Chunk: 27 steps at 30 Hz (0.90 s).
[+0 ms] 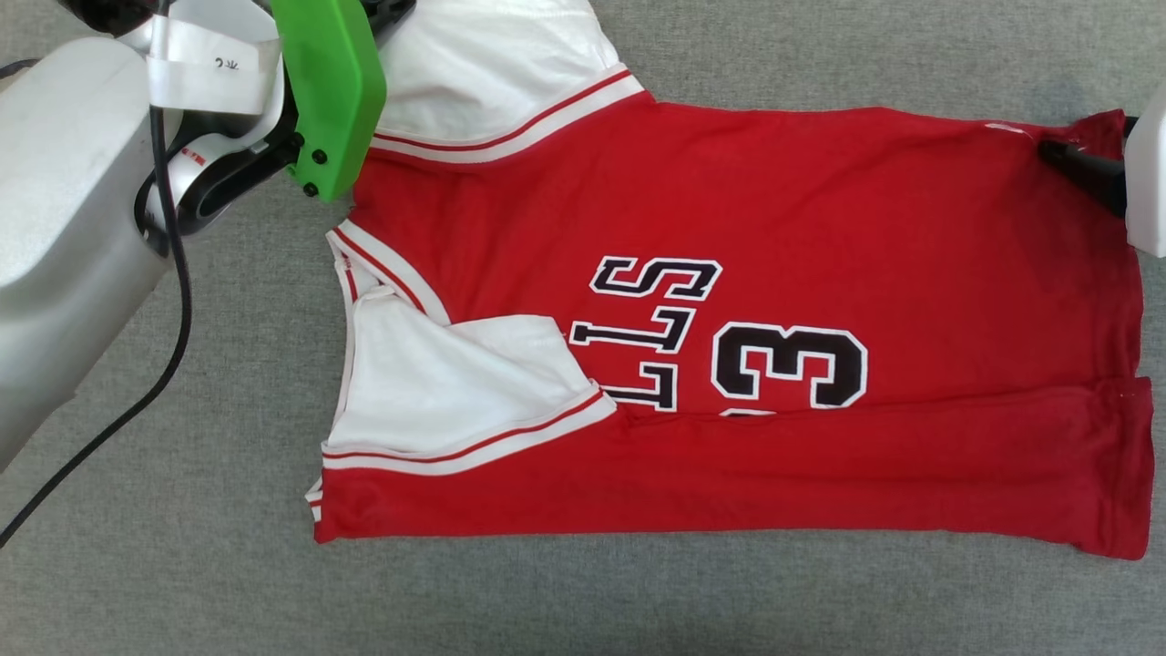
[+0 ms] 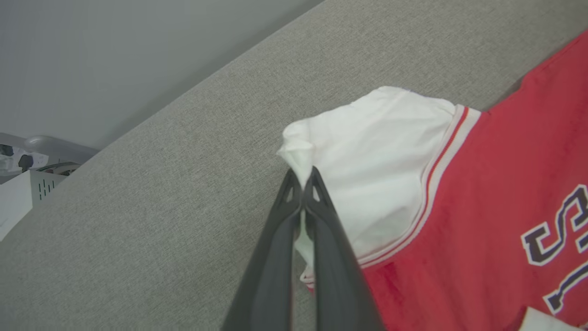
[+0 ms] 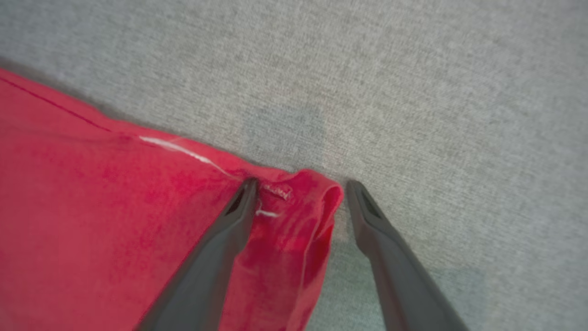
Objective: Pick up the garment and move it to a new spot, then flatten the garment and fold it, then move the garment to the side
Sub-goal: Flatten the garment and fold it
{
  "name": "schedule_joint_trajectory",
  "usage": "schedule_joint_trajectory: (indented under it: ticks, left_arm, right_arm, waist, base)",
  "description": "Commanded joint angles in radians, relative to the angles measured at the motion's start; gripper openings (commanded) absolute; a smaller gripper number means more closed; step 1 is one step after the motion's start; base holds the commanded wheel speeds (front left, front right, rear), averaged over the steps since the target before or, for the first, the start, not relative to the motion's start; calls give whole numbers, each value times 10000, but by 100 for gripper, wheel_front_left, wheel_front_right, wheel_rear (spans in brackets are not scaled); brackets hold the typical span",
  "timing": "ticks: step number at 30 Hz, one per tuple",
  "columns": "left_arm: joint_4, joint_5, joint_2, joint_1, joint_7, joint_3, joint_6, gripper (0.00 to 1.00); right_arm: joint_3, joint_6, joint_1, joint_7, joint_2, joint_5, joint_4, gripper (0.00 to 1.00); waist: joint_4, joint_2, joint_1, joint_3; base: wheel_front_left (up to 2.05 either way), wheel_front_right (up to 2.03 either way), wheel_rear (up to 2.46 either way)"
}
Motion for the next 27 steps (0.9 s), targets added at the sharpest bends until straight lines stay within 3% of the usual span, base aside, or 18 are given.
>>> schedule_joint_trajectory:
  ticks: [1, 2, 4, 16, 27]
  left_arm:
    - [70, -24, -44, 138, -110, 18, 57, 0]
    - [104, -33, -51, 164, -137, 10, 52, 0]
    - [190, -81, -39, 245, -202, 11, 42, 0]
    - [98, -318, 292, 1481, -856, -162, 130, 0]
    - [-1560, -775, 1465, 4103, -1666, -473, 1117, 0]
  right_arm:
    - [521, 4, 467, 73, 271, 228, 415, 100]
    - [579, 4, 473, -66, 246, 296, 449, 74]
    - [641, 4, 414, -549, 189, 371, 492, 0]
    - [932, 4, 985, -3741, -328, 925, -88, 0]
    - [1321, 4, 3025, -5367, -876, 1050, -1124, 0]
  waist:
    - [4, 0, 0, -24]
    - [-6, 0, 0, -56]
    - [-62, 0, 0, -164]
    - [-231, 0, 0, -1759]
    - [-309, 0, 0, -2983]
  base:
    - [0, 0, 0]
    - [0, 0, 0]
    - [0, 0, 0]
    - [0, 0, 0]
    - [0, 0, 0]
